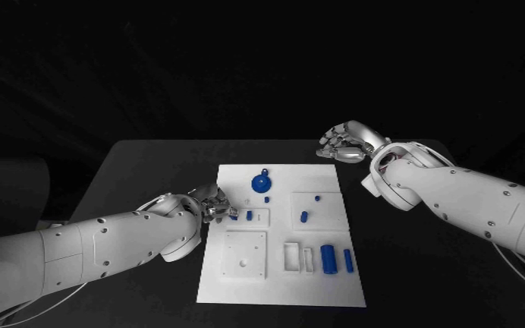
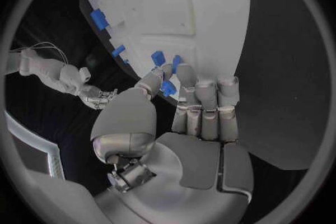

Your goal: Assemble the parts on the task board

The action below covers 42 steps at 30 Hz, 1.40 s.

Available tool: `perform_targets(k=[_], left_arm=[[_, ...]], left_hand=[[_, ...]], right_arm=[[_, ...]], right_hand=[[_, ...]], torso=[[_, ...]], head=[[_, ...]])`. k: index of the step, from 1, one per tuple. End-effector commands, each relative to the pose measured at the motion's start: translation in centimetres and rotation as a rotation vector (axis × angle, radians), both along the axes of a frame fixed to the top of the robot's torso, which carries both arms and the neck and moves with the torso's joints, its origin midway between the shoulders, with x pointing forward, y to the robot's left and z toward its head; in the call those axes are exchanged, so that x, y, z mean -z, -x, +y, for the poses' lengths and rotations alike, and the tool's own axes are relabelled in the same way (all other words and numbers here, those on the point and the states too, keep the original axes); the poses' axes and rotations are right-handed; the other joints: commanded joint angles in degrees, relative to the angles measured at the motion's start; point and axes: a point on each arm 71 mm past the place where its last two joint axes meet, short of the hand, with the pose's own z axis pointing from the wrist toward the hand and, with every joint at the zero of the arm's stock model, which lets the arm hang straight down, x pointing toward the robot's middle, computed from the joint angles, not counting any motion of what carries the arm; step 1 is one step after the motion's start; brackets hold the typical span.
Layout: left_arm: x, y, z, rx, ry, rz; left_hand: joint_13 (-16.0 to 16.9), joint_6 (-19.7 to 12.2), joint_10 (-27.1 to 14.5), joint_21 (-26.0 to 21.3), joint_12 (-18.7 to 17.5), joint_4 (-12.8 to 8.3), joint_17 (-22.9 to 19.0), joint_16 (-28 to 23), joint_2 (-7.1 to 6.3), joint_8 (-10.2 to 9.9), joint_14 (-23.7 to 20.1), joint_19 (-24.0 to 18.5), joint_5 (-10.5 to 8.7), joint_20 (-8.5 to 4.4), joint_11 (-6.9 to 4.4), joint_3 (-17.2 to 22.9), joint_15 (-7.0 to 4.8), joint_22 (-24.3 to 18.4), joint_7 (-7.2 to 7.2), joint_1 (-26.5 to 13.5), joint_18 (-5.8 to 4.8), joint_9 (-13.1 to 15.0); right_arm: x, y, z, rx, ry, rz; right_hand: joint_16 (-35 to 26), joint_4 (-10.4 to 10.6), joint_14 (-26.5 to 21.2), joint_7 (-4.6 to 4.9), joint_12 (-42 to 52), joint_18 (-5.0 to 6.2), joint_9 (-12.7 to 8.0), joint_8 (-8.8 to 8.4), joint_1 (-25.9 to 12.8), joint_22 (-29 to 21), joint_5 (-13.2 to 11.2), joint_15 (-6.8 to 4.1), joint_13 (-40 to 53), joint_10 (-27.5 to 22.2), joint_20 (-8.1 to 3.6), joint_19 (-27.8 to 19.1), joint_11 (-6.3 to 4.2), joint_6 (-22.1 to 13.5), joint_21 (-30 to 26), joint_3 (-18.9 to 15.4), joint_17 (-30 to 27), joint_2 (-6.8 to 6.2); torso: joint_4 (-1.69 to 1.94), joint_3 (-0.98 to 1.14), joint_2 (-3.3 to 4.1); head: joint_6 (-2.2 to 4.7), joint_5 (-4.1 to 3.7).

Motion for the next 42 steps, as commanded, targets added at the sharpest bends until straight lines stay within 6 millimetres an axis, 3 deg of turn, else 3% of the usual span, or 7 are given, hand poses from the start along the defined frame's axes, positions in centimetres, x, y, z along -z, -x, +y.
perform_targets(k=[1,38,42], left_arm=[[-0.02,-0.03,-0.09,0.008,-0.004,-0.008],[0.44,0.05,-0.48,0.046,-0.057,0.053],[0.45,-0.07,-0.51,0.042,-0.060,0.051]], left_hand=[[0.08,1.93,2.51,0.39,0.30,-0.83,0.10,0.24,0.18,2.64,2.26,0.42,-0.01,-5.47,-2.19,1.22,-2.88,0.95,-1.64,0.16,1.52,6.57],[1.49,2.77,2.65,1.59,1.96,-1.77,1.20,1.85,-0.85,2.74,2.54,0.50,0.26,-5.65,-2.59,1.20,-3.04,1.19,-2.02,1.77,1.64,7.17],[1.92,3.19,2.73,1.93,2.56,-1.40,1.47,2.31,-0.55,2.91,2.60,0.55,-0.70,-5.66,-2.66,0.83,-3.12,1.16,-2.13,1.18,1.64,7.47]], right_arm=[[0.00,0.04,0.18,-0.016,0.007,0.001],[0.03,0.04,0.26,-0.018,0.007,0.004],[0.04,0.04,0.32,-0.020,0.007,0.004]], right_hand=[[-0.12,-0.15,-0.40,-0.20,-0.37,0.02,-0.09,0.10,-0.03,0.01,0.35,0.17,-0.08,0.35,0.16,-0.20,0.00,0.08,-0.38,-0.34,-0.08,0.42],[-0.10,-0.19,-0.44,-0.18,-0.65,0.08,-0.16,0.09,0.02,-0.01,0.44,0.19,-0.40,0.54,0.24,-0.23,0.01,0.04,-0.54,-0.39,-0.22,0.42],[-0.10,-0.19,-0.44,-0.18,-0.67,0.09,-0.16,0.09,0.03,-0.01,0.45,0.19,-0.42,0.56,0.24,-0.23,0.01,0.04,-0.55,-0.40,-0.23,0.42]], torso=[[0.08,-0.03,-0.02],[0.00,0.07,-0.02],[-0.02,0.11,0.00]], head=[[-0.01,-0.09],[-0.38,0.36],[-0.42,0.36]])
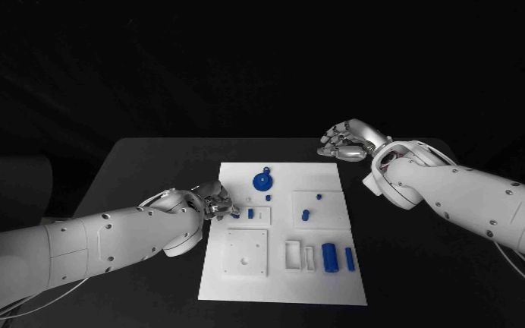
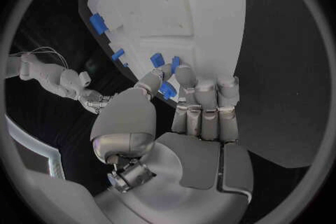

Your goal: Assemble the parts on the task board

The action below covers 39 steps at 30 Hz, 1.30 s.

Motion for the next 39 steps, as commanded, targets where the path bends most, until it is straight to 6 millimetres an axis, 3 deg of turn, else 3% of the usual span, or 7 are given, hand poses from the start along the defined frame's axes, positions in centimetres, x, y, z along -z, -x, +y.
perform_targets(k=[1,13,29,33,35,37,39], left_arm=[[0.55,0.21,-0.23,0.014,-0.024,0.039],[0.92,0.07,-0.76,0.046,-0.052,0.097],[1.07,0.23,-0.89,0.068,-0.057,0.123],[1.00,0.14,-0.87,0.066,-0.043,0.112],[0.94,0.07,-0.82,0.060,-0.038,0.104],[0.93,0.03,-0.81,0.058,-0.036,0.100],[0.90,-0.03,-0.78,0.054,-0.033,0.095]], left_hand=[[0.36,2.80,2.45,0.36,0.59,-1.14,0.23,0.56,0.82,2.98,2.42,0.25,-0.94,-5.60,-2.40,0.86,-2.82,1.13,-2.08,0.13,1.65,7.60],[0.83,2.99,2.31,0.71,1.26,-0.84,0.48,1.08,1.19,3.09,2.39,0.19,-1.70,-5.66,-2.51,0.89,-2.97,1.11,-2.20,-0.32,1.74,8.04],[0.96,2.82,2.10,0.89,1.44,-1.18,0.53,1.23,1.12,2.98,2.19,-0.07,-1.85,-5.60,-2.45,0.97,-2.90,1.11,-2.15,-0.24,1.72,8.26],[0.88,2.64,1.85,0.79,1.33,-0.47,0.38,1.01,0.65,2.70,1.70,-0.53,-1.99,-5.48,-2.09,0.64,-2.69,1.00,-1.92,-1.37,1.63,8.30],[0.55,2.24,1.49,0.55,0.79,0.51,0.07,0.52,-0.21,2.21,1.22,-0.92,-2.18,-5.41,-1.85,0.68,-2.47,0.86,-1.69,-2.20,1.63,8.19],[0.29,2.15,1.50,0.45,0.42,1.68,-0.20,0.26,-1.13,1.91,1.18,-1.01,-3.22,-5.41,-1.77,0.66,-2.39,0.76,-1.61,-2.93,1.67,8.18],[0.09,2.14,1.60,0.37,0.16,2.66,-0.42,0.14,-1.76,1.68,1.21,-1.07,-5.92,-5.44,-1.75,0.81,-2.40,0.70,-1.58,-3.12,1.75,8.24]], right_arm=[[0.02,0.04,0.20,-0.016,0.007,0.002],[0.04,0.01,0.35,-0.021,0.008,0.004],[0.05,0.01,0.23,-0.018,0.008,0.004],[0.05,0.00,0.19,-0.017,0.009,0.005],[0.06,0.00,0.18,-0.017,0.009,0.005],[0.06,-0.01,0.19,-0.017,0.009,0.005],[0.06,-0.02,0.17,-0.016,0.009,0.005]], right_hand=[[-0.10,-0.04,-0.16,-0.18,-0.23,0.09,-0.08,0.09,0.03,0.01,0.29,0.08,-0.11,0.57,0.16,-0.15,0.02,0.04,-0.33,-0.24,-0.07,0.42],[-0.10,-0.06,-0.18,-0.17,-0.33,0.10,-0.11,0.09,0.05,0.00,0.31,0.09,-0.22,0.62,0.18,-0.16,0.02,0.03,-0.38,-0.26,-0.12,0.42],[-0.10,-0.08,-0.23,-0.14,-0.49,0.13,-0.15,0.07,0.04,-0.01,0.35,0.12,-0.40,0.67,0.23,-0.18,0.05,-0.03,-0.47,-0.32,-0.20,0.38],[-0.12,-0.04,-0.29,-0.11,-0.60,0.13,-0.20,0.02,-0.02,-0.02,0.37,0.15,-0.52,0.70,0.27,-0.22,0.09,-0.11,-0.54,-0.38,-0.26,0.28],[-0.11,-0.03,-0.29,-0.10,-0.62,0.14,-0.20,0.02,-0.03,-0.02,0.38,0.15,-0.54,0.73,0.28,-0.22,0.10,-0.13,-0.55,-0.39,-0.27,0.29],[-0.11,-0.01,-0.28,-0.09,-0.63,0.14,-0.21,0.01,-0.05,-0.02,0.40,0.15,-0.56,0.75,0.28,-0.21,0.11,-0.15,-0.56,-0.40,-0.28,0.28],[-0.11,-0.01,-0.28,-0.08,-0.65,0.15,-0.22,0.00,-0.05,-0.02,0.40,0.15,-0.58,0.76,0.28,-0.21,0.12,-0.16,-0.57,-0.41,-0.29,0.27]], torso=[[-0.03,0.06,0.01],[-0.04,0.10,0.01],[0.11,0.00,-0.05],[0.09,-0.04,-0.04],[0.10,-0.05,-0.05],[0.09,-0.08,-0.03],[0.08,-0.06,-0.03]], head=[[-0.05,-0.01],[-0.14,-0.11],[-0.24,-0.33],[-0.14,-0.36],[-0.13,-0.37],[-0.05,-0.33],[-0.02,-0.34]])
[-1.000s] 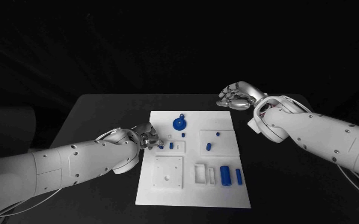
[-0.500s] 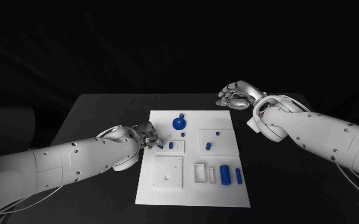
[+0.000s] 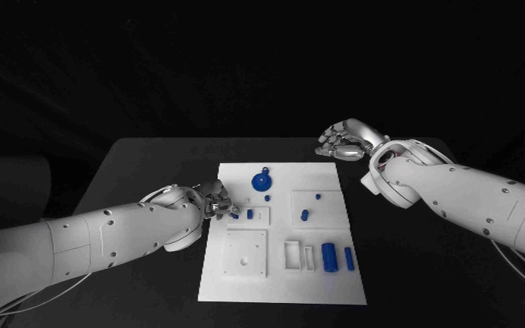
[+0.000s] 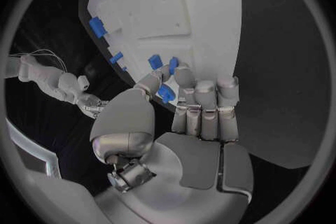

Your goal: Assemble the parts on the task board

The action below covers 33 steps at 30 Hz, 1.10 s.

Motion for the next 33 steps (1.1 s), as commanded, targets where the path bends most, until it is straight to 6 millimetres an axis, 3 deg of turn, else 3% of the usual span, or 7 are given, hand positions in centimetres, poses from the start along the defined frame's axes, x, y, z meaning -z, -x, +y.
perform_targets(k=[1,12,13,16,22,29,33], left_arm=[[0.99,0.60,-0.45,0.027,0.000,0.053],[1.03,0.50,-0.46,0.020,0.001,0.055],[1.03,0.49,-0.45,0.018,0.002,0.055],[1.02,0.45,-0.38,0.013,0.002,0.052],[0.99,0.37,-0.21,0.003,0.005,0.045],[0.93,0.27,0.10,-0.013,0.007,0.037],[0.76,0.08,0.26,-0.031,0.014,0.031]], left_hand=[[-0.20,1.51,1.48,-0.41,-0.30,1.40,-0.21,-0.32,-1.34,-0.16,1.25,-0.32,-2.60,-5.49,-1.59,-0.19,-2.38,0.68,-1.53,-0.95,1.71,4.71],[-0.30,1.28,1.58,-0.41,-0.40,4.06,-0.39,-0.19,-3.08,-1.11,1.20,-0.44,-6.77,-5.51,-1.49,0.03,-2.42,0.70,-1.39,-1.56,1.84,4.54],[-0.31,1.29,1.56,-0.45,-0.42,4.69,-0.43,-0.17,-3.59,-1.22,1.16,-0.47,-8.81,-5.53,-1.50,0.07,-2.44,0.68,-1.40,-1.70,1.89,4.56],[-0.32,1.30,1.55,-0.50,-0.44,5.96,-0.50,-0.15,-4.55,-1.43,1.10,-0.53,-11.13,-5.54,-1.50,0.24,-2.48,0.66,-1.39,-1.88,1.96,4.61],[-0.32,1.37,1.53,-0.54,-0.45,7.82,-0.57,-0.10,-5.62,-1.58,1.05,-0.56,-11.94,-5.55,-1.50,0.33,-2.49,0.65,-1.40,-2.61,2.01,4.72],[-0.26,1.40,1.49,-0.59,-0.45,13.19,-0.69,0.06,-8.32,-1.87,0.92,-0.67,-18.97,-5.67,-1.58,1.27,-2.64,0.64,-1.47,-3.20,2.31,5.15],[-0.21,1.39,1.47,-0.56,-0.44,15.65,-0.72,0.14,-9.34,-1.93,0.90,-0.68,-20.46,-5.69,-1.62,1.66,-2.70,0.64,-1.48,-3.24,2.41,5.36]], right_arm=[[0.02,0.03,0.11,-0.014,0.007,0.002],[0.02,0.03,0.09,-0.013,0.008,0.002],[0.03,0.03,0.09,-0.013,0.008,0.003],[0.04,0.03,0.11,-0.013,0.008,0.004],[0.04,0.03,0.10,-0.013,0.008,0.004],[0.03,0.02,0.03,-0.011,0.008,0.003],[0.04,0.01,-0.02,-0.010,0.008,0.002]], right_hand=[[-0.11,-0.01,-0.29,-0.08,-0.21,0.15,-0.07,0.00,-0.04,-0.02,0.23,0.16,-0.07,0.35,0.29,-0.22,0.13,-0.17,-0.35,-0.41,-0.10,0.27],[-0.11,-0.03,-0.33,-0.06,-0.32,0.17,-0.10,-0.02,-0.03,-0.02,0.27,0.18,-0.19,0.39,0.32,-0.25,0.14,-0.21,-0.41,-0.46,-0.16,0.21],[-0.11,-0.03,-0.33,-0.05,-0.33,0.17,-0.10,-0.02,-0.04,-0.02,0.27,0.18,-0.20,0.39,0.32,-0.26,0.14,-0.22,-0.42,-0.46,-0.17,0.19],[-0.07,-0.47,-0.34,-0.05,-0.50,0.24,-0.14,0.00,0.41,0.02,0.27,0.18,-0.43,0.54,0.34,-0.28,0.13,-0.24,-0.51,-0.52,-0.26,0.09],[-0.05,-0.58,-0.35,-0.04,-0.56,0.25,-0.16,0.00,0.47,0.03,0.28,0.18,-0.52,0.60,0.37,-0.27,0.14,-0.25,-0.54,-0.59,-0.30,0.07],[-0.03,-0.52,-0.35,-0.03,-0.63,0.25,-0.17,0.02,0.35,0.04,0.35,0.19,-0.61,0.67,0.42,-0.24,0.14,-0.24,-0.57,-0.69,-0.34,0.15],[-0.03,-0.51,-0.35,-0.03,-0.65,0.26,-0.18,0.02,0.32,0.05,0.39,0.20,-0.64,0.68,0.43,-0.24,0.14,-0.24,-0.58,-0.72,-0.35,0.15]], torso=[[-0.04,-0.03,0.01],[-0.11,0.01,0.06],[-0.10,0.01,0.06],[-0.07,0.02,0.02],[-0.03,0.01,0.02],[-0.10,0.02,0.03],[-0.09,-0.03,0.03]], head=[[0.07,0.01],[0.01,-0.03],[0.01,-0.05],[0.06,0.05],[0.01,-0.07],[0.09,-0.07],[0.12,-0.16]])
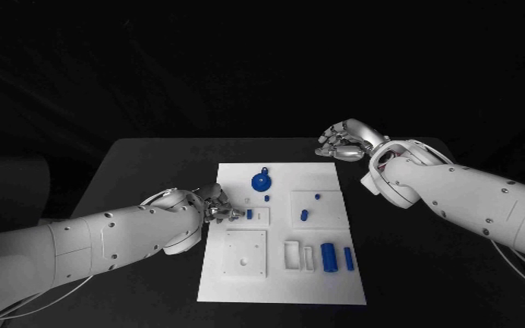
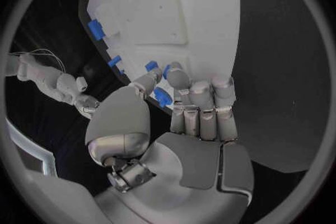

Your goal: Assemble the parts on the task board

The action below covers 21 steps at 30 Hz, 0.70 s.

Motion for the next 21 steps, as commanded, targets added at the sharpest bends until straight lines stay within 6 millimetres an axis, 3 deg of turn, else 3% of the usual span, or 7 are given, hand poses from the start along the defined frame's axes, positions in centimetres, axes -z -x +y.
perform_targets(k=[1,11,18,21], left_arm=[[0.0,-0.1,0.1,-0.019,0.010,0.005],[-0.9,-0.7,0.5,-0.072,0.052,-0.005],[-2.4,-1.5,0.8,-0.116,0.110,-0.038],[-3.1,-1.8,0.8,-0.130,0.173,-0.065]], left_hand=[[0.06,-0.15,-0.19,-0.32,-0.20,1.76,-0.09,0.17,-0.99,-0.36,-0.24,-0.39,-0.84,-5.81,-0.15,0.21,-0.14,0.61,0.12,-0.03,-0.29,0.18],[0.30,-0.85,-0.58,-0.13,-0.16,7.36,0.01,0.46,-4.55,-0.68,-0.75,-0.96,-1.87,-5.74,0.00,-1.30,-0.03,0.79,0.31,-1.16,-0.20,0.61],[0.55,-1.69,-1.26,-0.22,-0.19,11.76,-0.02,0.46,-4.70,-0.92,-1.40,-1.65,-1.87,-5.88,0.02,-3.95,-0.14,0.77,0.39,-2.15,0.15,1.00],[0.69,-2.83,-2.36,-0.58,-0.48,14.94,-0.29,0.02,-3.79,-1.19,-2.24,-2.45,-1.53,-5.87,0.10,-8.50,-0.15,0.60,0.58,-0.11,0.38,1.44]], right_arm=[[0.0,0.0,0.1,-0.011,0.006,-0.001],[0.0,0.0,0.1,-0.009,0.004,-0.008],[0.0,0.0,0.1,-0.008,0.003,-0.007],[0.0,0.0,0.0,-0.007,0.003,-0.007]], right_hand=[[-0.03,-0.04,-0.35,-0.03,-0.28,0.26,-0.08,0.01,0.31,0.05,0.41,0.21,-0.11,0.49,0.21,-0.02,-0.07,-0.25,-0.37,-0.26,-0.08,0.15],[-0.16,-0.23,-0.70,0.08,-0.71,0.20,-0.21,-0.11,0.42,0.04,0.65,0.33,-0.53,0.34,0.32,-0.48,-0.01,-0.52,-0.73,-0.40,-0.32,0.05],[-0.38,-0.37,-1.26,0.20,-1.23,-0.20,-0.35,-0.22,0.54,-0.01,0.68,0.58,-1.06,0.16,0.54,-1.96,0.13,-0.83,-1.60,-0.53,-0.66,-0.01],[-0.39,-0.33,-1.30,0.21,-1.27,-0.21,-0.37,-0.22,0.51,0.01,0.72,0.60,-1.12,0.15,0.55,-2.03,0.15,-0.86,-1.64,-0.55,-0.70,0.00]], torso=[[-0.02,-0.04,-0.01],[-0.05,-0.01,0.04],[-0.05,0.00,0.06],[0.00,0.02,-0.01]], head=[[0.11,-0.09],[-0.14,-0.18],[-0.26,-0.37],[-0.16,-0.57]])
